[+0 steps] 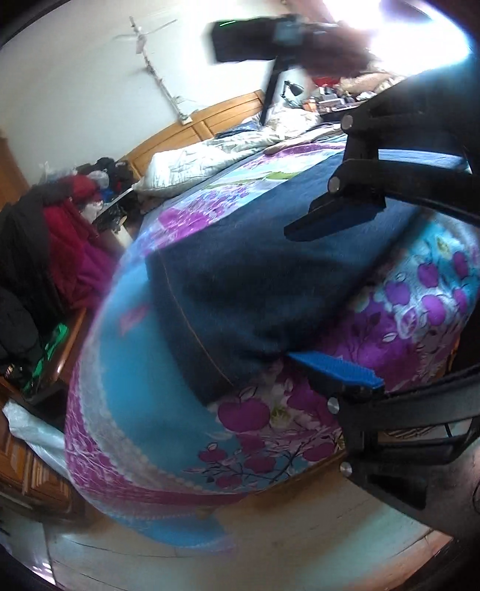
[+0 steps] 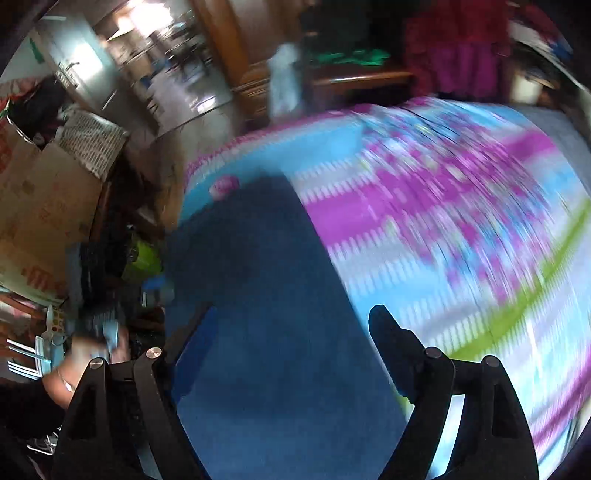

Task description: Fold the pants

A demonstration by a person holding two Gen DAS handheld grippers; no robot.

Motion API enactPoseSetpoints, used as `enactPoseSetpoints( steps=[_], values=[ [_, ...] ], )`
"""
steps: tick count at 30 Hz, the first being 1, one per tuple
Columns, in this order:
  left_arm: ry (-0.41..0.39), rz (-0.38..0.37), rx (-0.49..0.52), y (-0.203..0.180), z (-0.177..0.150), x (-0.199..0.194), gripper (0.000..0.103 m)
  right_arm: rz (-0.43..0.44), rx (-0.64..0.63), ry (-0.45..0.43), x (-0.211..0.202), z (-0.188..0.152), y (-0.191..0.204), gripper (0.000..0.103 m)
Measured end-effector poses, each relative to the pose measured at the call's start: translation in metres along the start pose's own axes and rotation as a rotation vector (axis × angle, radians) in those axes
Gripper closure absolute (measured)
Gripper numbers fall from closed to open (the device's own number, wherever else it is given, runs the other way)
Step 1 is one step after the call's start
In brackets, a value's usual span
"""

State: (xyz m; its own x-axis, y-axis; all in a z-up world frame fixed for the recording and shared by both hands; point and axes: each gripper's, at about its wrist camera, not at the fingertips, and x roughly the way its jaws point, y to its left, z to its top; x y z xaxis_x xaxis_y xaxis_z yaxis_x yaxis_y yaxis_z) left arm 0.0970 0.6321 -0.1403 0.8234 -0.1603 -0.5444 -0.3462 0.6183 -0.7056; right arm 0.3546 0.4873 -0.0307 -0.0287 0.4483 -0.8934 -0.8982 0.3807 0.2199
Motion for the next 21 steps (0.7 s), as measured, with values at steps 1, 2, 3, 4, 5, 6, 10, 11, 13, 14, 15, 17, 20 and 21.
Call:
enactPoseSetpoints(
  steps=[1, 2, 3, 4, 5, 6, 10, 11, 13, 14, 15, 17, 20, 21],
  values=[
    [-0.012, -0.002, -0.008, 0.003, 0.002, 0.0, 0.042, 0.009, -0.016, 0.022, 0.016, 0.018, 0.0, 0.017],
    [-0.028, -0.001, -0.009, 0.004, 0.004, -0.001, 0.042, 0.002, -0.037, 0.04, 0.034, 0.038, -0.004, 0.017],
    [-0.041, 0.014, -0.004, 0.006, 0.006, -0.003, 0.042, -0.01, -0.061, 0.06, 0.052, 0.052, -0.002, 0.017],
    [-0.052, 0.038, 0.0, 0.008, 0.007, -0.006, 0.042, -0.021, -0.088, 0.082, 0.072, 0.066, 0.001, 0.017],
    [-0.069, 0.052, -0.005, 0.012, 0.008, -0.011, 0.042, -0.021, -0.116, 0.098, 0.084, 0.071, 0.004, 0.017],
    [-0.08, 0.042, -0.016, 0.016, 0.009, -0.014, 0.042, -0.019, -0.152, 0.108, 0.097, 0.078, 0.007, 0.017],
    [-0.024, -0.051, -0.047, 0.032, 0.011, -0.008, 0.041, 0.024, -0.272, 0.112, 0.134, 0.095, 0.017, 0.017],
    [-0.034, -0.067, -0.026, 0.031, 0.014, -0.01, 0.04, 0.032, -0.288, 0.118, 0.141, 0.098, 0.018, 0.017],
    [-0.011, -0.089, -0.015, 0.028, 0.019, -0.009, 0.04, 0.08, -0.313, 0.149, 0.157, 0.102, 0.021, 0.023],
    [-0.013, -0.096, -0.01, 0.025, 0.022, -0.009, 0.039, 0.091, -0.328, 0.163, 0.165, 0.104, 0.021, 0.024],
    [-0.02, -0.096, 0.002, 0.021, 0.026, -0.01, 0.038, 0.098, -0.351, 0.154, 0.169, 0.105, 0.023, 0.024],
    [-0.031, -0.091, 0.026, 0.015, 0.029, -0.011, 0.037, 0.147, -0.382, 0.128, 0.17, 0.109, 0.023, 0.036],
    [-0.047, -0.099, 0.041, 0.01, 0.03, -0.015, 0.036, 0.197, -0.354, 0.125, 0.173, 0.111, 0.015, 0.039],
    [-0.051, -0.102, 0.055, 0.008, 0.031, -0.015, 0.036, 0.204, -0.352, 0.125, 0.174, 0.11, 0.014, 0.04]
  ],
)
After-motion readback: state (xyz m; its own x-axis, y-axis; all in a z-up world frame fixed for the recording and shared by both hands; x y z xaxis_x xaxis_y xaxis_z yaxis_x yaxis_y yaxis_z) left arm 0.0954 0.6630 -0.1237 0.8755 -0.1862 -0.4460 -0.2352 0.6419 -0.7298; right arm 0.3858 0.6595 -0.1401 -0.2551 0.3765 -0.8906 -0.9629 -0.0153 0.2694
